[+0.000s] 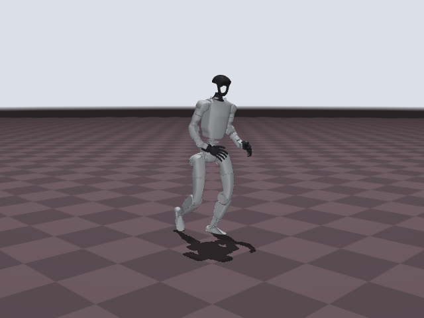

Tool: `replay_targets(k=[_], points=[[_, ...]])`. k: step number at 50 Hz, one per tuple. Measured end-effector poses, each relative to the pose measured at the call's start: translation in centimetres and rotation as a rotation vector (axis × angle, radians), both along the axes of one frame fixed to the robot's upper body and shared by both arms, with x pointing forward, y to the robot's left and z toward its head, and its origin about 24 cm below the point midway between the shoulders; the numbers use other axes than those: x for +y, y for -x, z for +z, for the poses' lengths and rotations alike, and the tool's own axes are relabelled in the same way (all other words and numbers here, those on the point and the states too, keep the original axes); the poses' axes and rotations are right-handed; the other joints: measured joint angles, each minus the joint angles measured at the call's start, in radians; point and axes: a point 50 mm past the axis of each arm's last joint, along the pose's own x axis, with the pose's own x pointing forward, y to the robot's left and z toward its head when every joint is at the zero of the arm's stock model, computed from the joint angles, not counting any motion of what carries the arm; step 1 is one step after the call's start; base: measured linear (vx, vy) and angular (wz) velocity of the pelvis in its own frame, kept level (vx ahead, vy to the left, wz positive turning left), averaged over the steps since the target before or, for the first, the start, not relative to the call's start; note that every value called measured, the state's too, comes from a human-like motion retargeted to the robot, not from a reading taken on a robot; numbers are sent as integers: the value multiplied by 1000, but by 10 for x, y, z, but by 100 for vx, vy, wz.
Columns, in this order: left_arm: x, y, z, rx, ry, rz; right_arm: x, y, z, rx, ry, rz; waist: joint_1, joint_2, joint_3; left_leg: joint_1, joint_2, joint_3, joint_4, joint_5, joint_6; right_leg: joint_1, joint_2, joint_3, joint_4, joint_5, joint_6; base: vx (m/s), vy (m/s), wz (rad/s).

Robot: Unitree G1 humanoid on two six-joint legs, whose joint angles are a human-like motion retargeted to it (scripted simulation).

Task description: Walk run

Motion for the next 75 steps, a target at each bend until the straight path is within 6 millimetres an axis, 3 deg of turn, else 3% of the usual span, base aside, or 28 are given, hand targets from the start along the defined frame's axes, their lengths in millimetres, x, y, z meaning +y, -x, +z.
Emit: replay_targets(k=[3,8,11,13,17,20,23,25,29,31,33,35,38,42,45,48,50,52,53,55,58,62,65,69,70,71,72,75], points=[[-10,-41,34,-152,-12,-97,-19,20,-8,16,74,-62,-51,-23,-3,88,-83,15,-90,-15,31,-180,-47,4,139,-145,0,82,0,20],[-29,-73,87,-366,2,-216,-38,40,-12,66,155,-61,-193,27,-14,254,-146,-48,-292,111,9,-363,-168,-239,-100,-330,-180,109,1,67],[-26,-72,106,-439,16,-207,-47,31,-2,-13,202,-67,-274,49,-3,347,-179,-67,-343,308,-34,-391,-114,-185,-417,-374,-194,128,-4,61],[-22,-64,109,-449,36,-178,-42,16,11,-141,192,-74,-289,33,24,398,-212,-25,-304,464,-32,-361,-94,-82,-529,-252,-237,133,-2,-13],[-16,-37,79,-327,53,-126,-24,-15,40,-436,166,-100,-276,-10,37,312,-170,155,131,669,18,-270,-203,-66,-391,-457,-237,139,3,18],[-16,-1,29,-95,33,-121,-21,-28,51,-542,144,-150,-187,-50,0,194,-100,243,401,504,37,-205,-247,-64,-330,-556,-208,174,2,56],[-7,40,-12,111,87,-9,-7,-50,60,-589,105,-123,-66,-39,7,-40,-93,176,447,377,-30,-52,-186,-68,-478,-518,-170,114,10,-15],[12,63,-17,154,73,78,4,-54,58,-550,89,-54,2,-40,5,-133,-58,221,336,305,-31,52,-164,-83,-589,-424,-137,151,13,-81],[38,83,-4,136,-48,94,-7,-56,50,-386,138,14,127,-27,5,-227,-54,174,-99,248,-32,227,-106,-119,-735,-85,-68,120,12,-8],[34,75,-1,116,-53,70,-14,-53,47,-333,178,16,140,-20,23,-213,-79,99,-265,262,-43,299,-68,-116,-731,92,-48,137,0,49],[26,56,4,64,-48,33,-17,-48,45,-327,200,6,147,-19,40,-197,-92,42,-290,377,12,317,-63,-112,-626,243,-15,145,-9,13],[19,30,16,-13,-70,-31,-23,-40,43,-334,205,-37,114,-28,34,-184,-112,29,-128,194,75,234,-59,-94,-397,299,-7,200,-7,60],[3,-4,31,-108,-72,-142,-37,-12,23,-259,218,-105,71,7,24,-93,-85,-30,-24,63,44,46,-35,-60,-28,16,-36,175,-12,55],[-26,-50,66,-267,-35,-280,-42,14,7,-102,159,-11,-101,12,-3,71,-149,-28,-124,23,34,-281,-158,-125,125,-293,-141,154,-16,38],[-37,-62,94,-377,-76,-366,-54,30,1,-25,153,-33,-215,53,-23,228,-190,-67,-266,181,-10,-409,-194,-278,-104,-389,-247,161,-16,67],[-38,-56,102,-408,-35,-342,-69,27,17,-169,161,-137,-299,70,-21,368,-203,-37,-339,527,-82,-447,-125,-240,-452,-397,-246,159,-11,48],[-35,-48,98,-386,14,-293,-68,16,35,-390,162,-212,-315,40,-3,456,-214,82,-312,730,-85,-416,-125,-206,-588,-356,-251,170,-16,-39],[-25,-38,88,-343,18,-237,-58,1,57,-685,180,-251,-328,-13,34,466,-243,137,-143,854,-78,-357,-138,-129,-597,-159,-320,171,-14,-77],[-18,-32,82,-314,1,-210,-51,-7,67,-824,194,-252,-304,-31,32,428,-245,183,-38,824,-96,-341,-117,-87,-515,-277,-325,196,-16,-99],[-8,-5,52,-170,-71,-179,-40,-13,78,-992,207,-188,-266,-50,23,367,-205,279,162,680,-40,-336,-168,-27,-375,-388,-257,189,-3,-36],[-6,46,-13,168,-149,-161,-25,-31,89,-1061,190,-26,-114,-66,38,114,-138,230,420,485,-22,-186,-173,-4,-368,-512,-221,168,15,-53],[23,114,-51,434,-123,17,-4,-53,102,-1095,188,107,-19,-20,21,-151,-16,232,316,291,39,44,-88,-30,-576,-444,-175,161,18,-46],[40,134,-47,448,-170,56,-9,-57,97,-1022,264,88,117,-2,12,-275,-3,180,11,283,8,208,-50,-64,-723,-212,-107,160,18,-82],[40,110,-35,311,-219,40,-6,-45,77,-822,274,101,182,-5,27,-265,-14,102,-285,334,-68,326,-14,-83,-708,174,-16,142,-1,-29],[37,96,-30,259,-224,32,-3,-42,72,-765,266,121,190,3,26,-262,11,93,-301,380,-63,329,7,-108,-664,272,0,154,-18,-1],[32,75,-24,195,-229,6,-3,-40,69,-706,263,132,175,13,14,-277,16,55,-198,330,9,293,18,-161,-573,333,0,185,-12,40],[27,58,-19,141,-232,-19,-4,-35,63,-646,260,140,156,22,6,-286,17,17,-102,276,54,254,35,-173,-468,347,0,210,2,87],[8,17,-4,23,-221,-113,-6,-6,40,-495,256,90,77,62,16,-165,31,-19,67,74,32,95,114,-37,-91,96,0,229,3,79]])
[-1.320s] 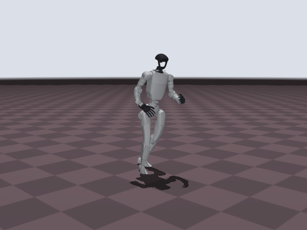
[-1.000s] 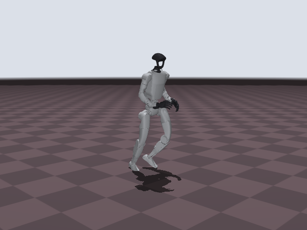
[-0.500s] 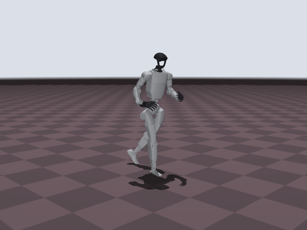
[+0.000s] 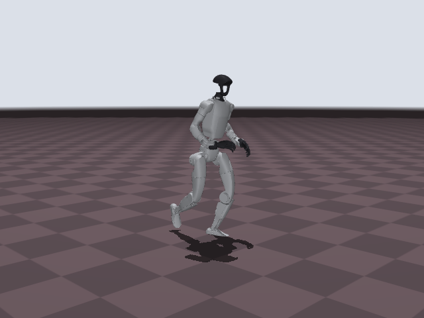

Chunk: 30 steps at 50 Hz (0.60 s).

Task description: Walk run

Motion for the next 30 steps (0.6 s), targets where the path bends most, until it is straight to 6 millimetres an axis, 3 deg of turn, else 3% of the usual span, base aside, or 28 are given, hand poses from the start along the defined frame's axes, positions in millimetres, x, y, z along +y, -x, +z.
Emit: replay_targets(k=[2,5,7,10,13,14,15,17,19,20,22,25,27,30], points=[[-16,-32,18,-98,34,-77,-1,12,-7,10,-30,-28,-112,6,-21,87,-52,-12,-35,-51,-7,-193,-70,-36,165,-172,-10,174,2,94],[-36,-68,56,-251,35,-221,-12,29,-11,-17,-73,-97,-252,-9,-50,250,-157,-3,-197,-2,-22,-406,-245,-159,150,-355,-128,159,-7,76],[-44,-81,82,-337,9,-324,-25,37,-9,-72,-90,-177,-333,3,-57,371,-201,-34,-303,160,-57,-479,-286,-259,-28,-429,-197,177,-16,105],[-50,-83,102,-378,20,-386,-42,46,0,-229,-121,-272,-422,-8,-64,542,-223,16,-411,528,-126,-529,-248,-220,-389,-469,-223,196,-27,83],[-44,-74,105,-374,103,-319,-37,36,10,-400,-115,-233,-418,-65,-32,676,-251,175,-358,808,-115,-475,-285,-201,-520,-345,-263,166,-20,-71],[-38,-70,102,-365,115,-280,-30,29,13,-433,-110,-190,-412,-78,-18,671,-264,183,-282,838,-119,-460,-265,-149,-487,-328,-337,202,-18,-117],[-30,-65,98,-353,119,-239,-22,22,17,-460,-105,-142,-408,-85,-5,650,-270,187,-192,839,-130,-451,-228,-71,-429,-337,-435,205,-15,-120],[-20,-44,74,-260,111,-177,-15,13,21,-478,-120,-102,-343,-117,-25,600,-270,298,-28,686,-82,-422,-281,-12,-273,-450,-360,203,0,-60],[-24,-15,42,-131,110,-169,-19,4,29,-538,-153,-150,-266,-141,-20,479,-222,265,163,532,-57,-316,-333,-12,-230,-544,-310,220,9,27],[-26,-3,29,-70,109,-160,-16,-4,34,-589,-183,-175,-213,-154,-23,388,-213,258,234,452,-47,-268,-339,-4,-245,-574,-289,178,2,-22],[-19,23,4,79,104,-121,-9,-15,44,-663,-208,-178,-150,-125,-16,222,-161,222,257,333,-34,-140,-270,-8,-356,-555,-263,162,9,-35],[-8,60,-18,261,133,-38,-1,-25,50,-680,-208,-152,-29,-104,-19,57,-98,223,70,235,-53,58,-213,-62,-544,-398,-213,175,13,-92],[1,76,-23,298,170,37,-3,-27,47,-623,-168,-159,55,-92,-16,1,-93,195,-159,233,-72,165,-174,-62,-635,-204,-165,142,9,-82],[3,75,-19,245,236,107,-6,-24,35,-462,-103,-184,131,-73,0,-6,-88,135,-421,252,-143,290,-133,-55,-658,109,-95,159,8,-30]])
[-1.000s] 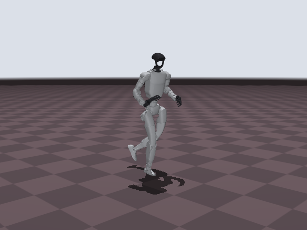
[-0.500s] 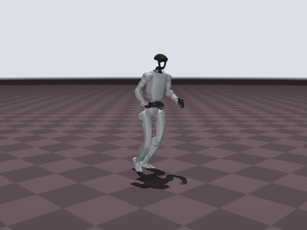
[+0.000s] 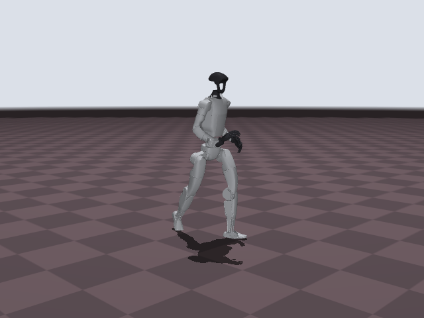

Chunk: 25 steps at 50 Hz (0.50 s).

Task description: Walk run

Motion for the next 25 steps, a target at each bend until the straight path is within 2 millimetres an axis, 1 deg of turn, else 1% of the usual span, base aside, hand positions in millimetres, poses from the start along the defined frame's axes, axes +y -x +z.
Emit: replay_targets(k=[1,2,3,4,5,7,8,10,12,13,14,15,17,18,20,21,22,23,24,25], points=[[1,-11,6,-47,-5,-2,1,1,-3,61,4,10,-6,15,4,3,7,-18,-10,22,9,18,14,-10,39,82,32,175,3,19],[2,-22,12,-94,-12,-12,2,2,-6,122,6,21,-17,29,9,6,5,-41,0,44,49,25,32,-12,95,144,60,207,2,58],[1,-36,18,-139,-24,-38,3,4,-10,183,4,36,-37,44,14,8,-14,-72,51,63,152,7,55,2,182,165,79,210,-3,94],[-1,-47,23,-174,-33,-64,4,6,-13,237,-2,49,-71,51,9,-1,-19,-103,141,8,199,-29,80,6,274,136,86,208,-10,132],[-4,-57,28,-204,-39,-90,5,9,-17,286,-11,61,-112,54,0,-16,-16,-132,251,-84,220,-75,104,6,368,82,85,220,-14,91],[-21,-84,32,-249,-4,-154,9,34,-43,437,-46,56,-144,64,15,57,21,-135,394,-223,176,-243,94,65,682,-103,66,215,-19,20],[-24,-99,39,-290,8,-169,13,39,-48,471,-75,74,-192,74,8,104,17,-143,389,-271,168,-357,68,48,789,-186,50,160,-19,26],[-43,-124,56,-377,58,-231,9,50,-53,518,-121,123,-270,57,-23,177,-24,-140,344,-314,146,-562,-41,3,872,-344,-16,126,-10,39],[-53,-138,76,-473,62,-279,3,64,-59,560,-139,109,-335,60,-39,291,-80,-124,231,-277,141,-680,-90,-49,757,-424,-98,157,-10,25],[-56,-143,85,-515,56,-301,-4,70,-60,572,-147,74,-377,68,-42,358,-110,-137,162,-216,128,-727,-99,-86,671,-454,-129,181,-11,68],[-58,-147,93,-547,50,-318,-12,75,-60,567,-151,39,-417,76,-47,419,-127,-153,108,-129,103,-762,-108,-128,572,-485,-161,200,-12,96],[-60,-149,101,-575,44,-332,-19,79,-59,553,-152,4,-457,85,-51,476,-137,-170,61,-29,72,-792,-115,-174,467,-516,-194,205,-13,100],[-58,-145,108,-594,31,-332,-35,83,-50,456,-126,-60,-520,86,-48,582,-145,-130,10,228,30,-800,-93,-132,238,-510,-175,174,-14,75],[-54,-142,112,-599,14,-319,-42,83,-45,377,-106,-102,-537,79,-40,635,-142,-73,2,342,24,-793,-82,-81,158,-484,-171,158,-18,1],[-36,-134,115,-585,-41,-240,-48,77,-30,176,-59,-142,-532,30,-11,708,-178,22,76,519,42,-747,-105,-42,92,-422,-185,178,-19,-68],[-26,-128,113,-581,-59,-181,-46,71,-24,96,-35,-122,-538,8,12,692,-214,-15,179,522,49,-713,-130,-45,100,-312,-219,162,-2,-82],[-15,-120,109,-568,-81,-123,-42,65,-20,36,-19,-94,-530,-11,24,670,-235,-5,281,502,77,-692,-136,-19,144,-299,-251,154,6,-112],[-5,-110,101,-541,-105,-67,-36,60,-18,18,-14,-50,-496,-23,14,635,-225,99,383,440,144,-699,-102,63,258,-478,-276,206,3,-87],[0,-95,86,-478,-130,-40,-32,58,-19,22,-27,-31,-482,-25,13,599,-190,130,494,366,192,-689,-121,99,355,-579,-251,263,5,-4],[3,-78,68,-398,-153,-29,-28,58,-21,36,-50,-22,-477,-20,15,564,-142,124,611,287,230,-670,-165,114,442,-640,-200,243,12,42]])
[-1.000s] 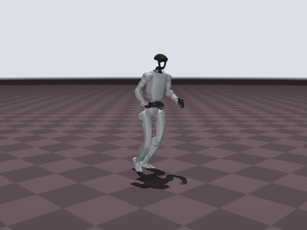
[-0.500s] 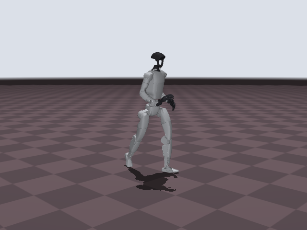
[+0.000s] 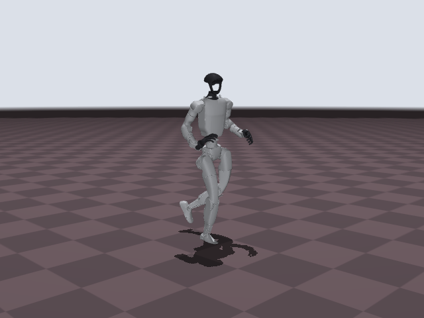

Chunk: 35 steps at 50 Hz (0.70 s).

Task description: Walk run

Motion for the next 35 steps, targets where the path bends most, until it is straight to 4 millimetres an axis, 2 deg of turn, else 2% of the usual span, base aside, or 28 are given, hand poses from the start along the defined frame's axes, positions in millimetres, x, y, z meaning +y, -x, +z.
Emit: replay_targets(k=[2,3,5,6,8,11,12,13,15,16,17,18,20,22,23,25,27,29,30,33,35], points=[[-2,27,-28,135,-26,-5,9,-14,3,-41,-75,-21,125,-26,-20,-164,36,7,140,-127,-44,96,-6,26,-12,-78,27,189,8,-28],[2,40,-39,198,-35,6,16,-22,5,-70,-110,-35,172,-13,-18,-257,53,-33,169,-188,-87,153,21,26,-42,-92,37,188,6,-42],[9,61,-53,285,-34,45,27,-39,12,-132,-132,-72,225,20,-24,-415,103,-65,145,-306,-104,270,81,-2,-156,-68,53,168,9,-12],[12,69,-56,311,-29,70,30,-44,13,-137,-135,-102,263,19,-29,-470,122,-49,72,-334,-104,331,93,-16,-223,-19,65,131,8,-41],[16,82,-60,344,-28,109,33,-55,13,-116,-140,-162,358,18,-37,-561,163,-26,-111,-374,-114,450,119,-44,-347,125,104,161,6,-93],[20,86,-58,338,-37,130,35,-61,11,-4,-77,-92,464,21,-26,-611,159,-79,-434,-350,-190,592,156,-57,-438,430,181,154,2,-57],[20,83,-56,322,-34,140,35,-61,8,60,-49,-49,480,18,-20,-615,153,-102,-511,-343,-208,625,164,-50,-438,532,210,152,-1,-12],[18,76,-55,297,-26,155,34,-60,2,145,-25,-9,488,15,-18,-619,158,-108,-549,-344,-198,649,159,-54,-416,609,246,181,4,-15],[9,57,-51,233,-8,170,30,-55,-9,337,39,91,497,36,-19,-602,154,-159,-576,-272,-160,649,197,-11,-292,730,285,179,4,20],[3,45,-48,193,0,156,26,-49,-14,425,58,124,461,44,-26,-598,141,-203,-478,-310,-88,610,227,-17,-186,707,291,160,-8,104],[-3,34,-45,163,6,134,21,-41,-20,511,68,149,435,48,-35,-602,140,-238,-378,-346,-46,566,255,-16,-73,670,295,188,-15,121],[-10,26,-46,156,6,94,16,-26,-30,598,60,154,426,46,-48,-621,162,-257,-277,-375,-68,513,275,1,52,606,295,216,-17,76],[-17,8,-41,128,-18,11,16,-1,-45,703,8,149,367,86,-41,-522,184,-292,-184,-502,-104,382,305,2,271,463,295,221,-23,50],[-23,-11,-31,85,-32,-76,13,10,-47,721,-27,170,283,74,-34,-426,119,-287,-222,-547,-93,229,214,-25,403,317,274,206,-19,62],[-30,-25,-21,38,-48,-157,7,17,-48,725,-37,162,236,56,-45,-371,83,-276,-260,-562,-96,123,136,-62,427,235,220,163,-16,45],[-31,-44,8,-66,-161,-320,-4,29,-50,742,-27,113,152,53,-60,-249,29,-274,-380,-527,-109,-17,54,-141,357,145,124,131,-15,41],[-34,-52,36,-158,-324,-483,-15,37,-49,727,-18,54,73,68,-70,-121,-20,-308,-508,-370,-148,-89,23,-250,177,97,51,164,-19,76],[-43,-46,46,-206,-378,-545,-24,41,-43,664,-36,-7,9,68,-78,-11,-28,-313,-578,-137,-200,-120,40,-282,-47,95,28,204,-28,86],[-48,-40,47,-224,-359,-545,-27,42,-39,614,-49,-36,-18,65,-79,42,-22,-280,-601,0,-219,-126,62,-259,-159,110,31,197,-27,43],[-52,-27,23,-123,-174,-405,-26,26,-16,326,-57,-87,-27,5,-56,146,-43,-123,-522,284,-221,-75,39,-219,-294,176,8,173,-19,-62],[-45,-21,8,-38,-107,-318,-22,11,1,102,-22,-95,-30,-27,-24,118,-73,-116,-330,287,-246,-35,40,-101,-257,244,-93,172,-10,-95]])
